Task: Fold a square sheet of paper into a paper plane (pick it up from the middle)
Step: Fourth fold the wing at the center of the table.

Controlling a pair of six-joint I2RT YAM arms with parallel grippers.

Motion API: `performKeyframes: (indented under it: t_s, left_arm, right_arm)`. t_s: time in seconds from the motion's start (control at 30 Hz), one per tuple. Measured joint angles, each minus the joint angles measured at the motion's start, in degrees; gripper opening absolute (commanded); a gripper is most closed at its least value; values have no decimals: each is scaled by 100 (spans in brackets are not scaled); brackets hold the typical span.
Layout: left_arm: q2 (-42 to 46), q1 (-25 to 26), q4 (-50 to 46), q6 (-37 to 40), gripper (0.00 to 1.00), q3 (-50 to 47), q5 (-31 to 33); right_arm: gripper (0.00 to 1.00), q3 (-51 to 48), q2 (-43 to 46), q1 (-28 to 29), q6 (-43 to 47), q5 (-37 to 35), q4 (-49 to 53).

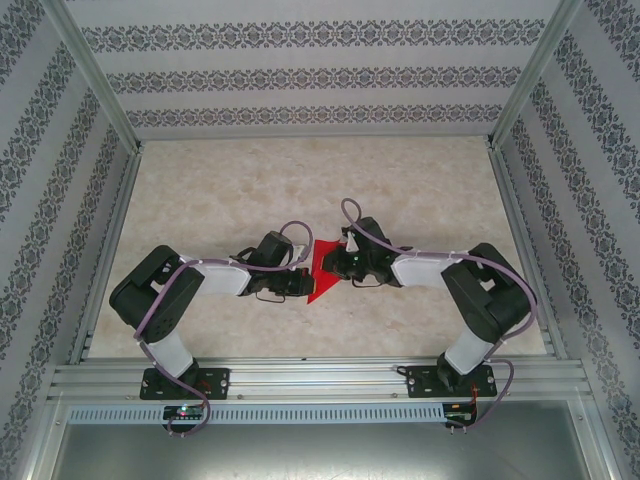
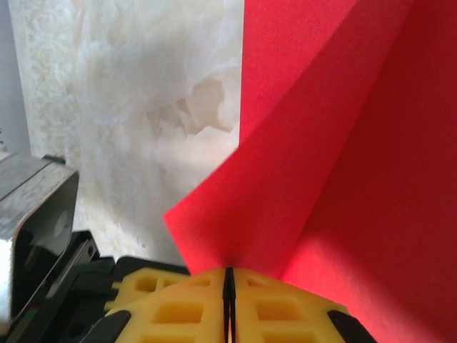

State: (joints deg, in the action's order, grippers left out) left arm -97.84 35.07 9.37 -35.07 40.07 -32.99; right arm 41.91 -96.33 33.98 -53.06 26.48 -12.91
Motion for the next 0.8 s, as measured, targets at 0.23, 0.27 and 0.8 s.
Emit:
performKeyframes:
  t_s: [0.23, 0.27, 0.8]
  left_arm:
    - [7, -28, 39, -59, 7, -37, -4]
    - [9, -28, 44, -59, 9, -42, -4]
    - [168, -33, 50, -122, 17, -120, 66]
  right_arm:
    - [12, 162, -354, -13, -129, 122, -278]
    - [12, 162, -358, -13, -144, 138, -304]
    - [12, 162, -535, -87, -192, 297, -466]
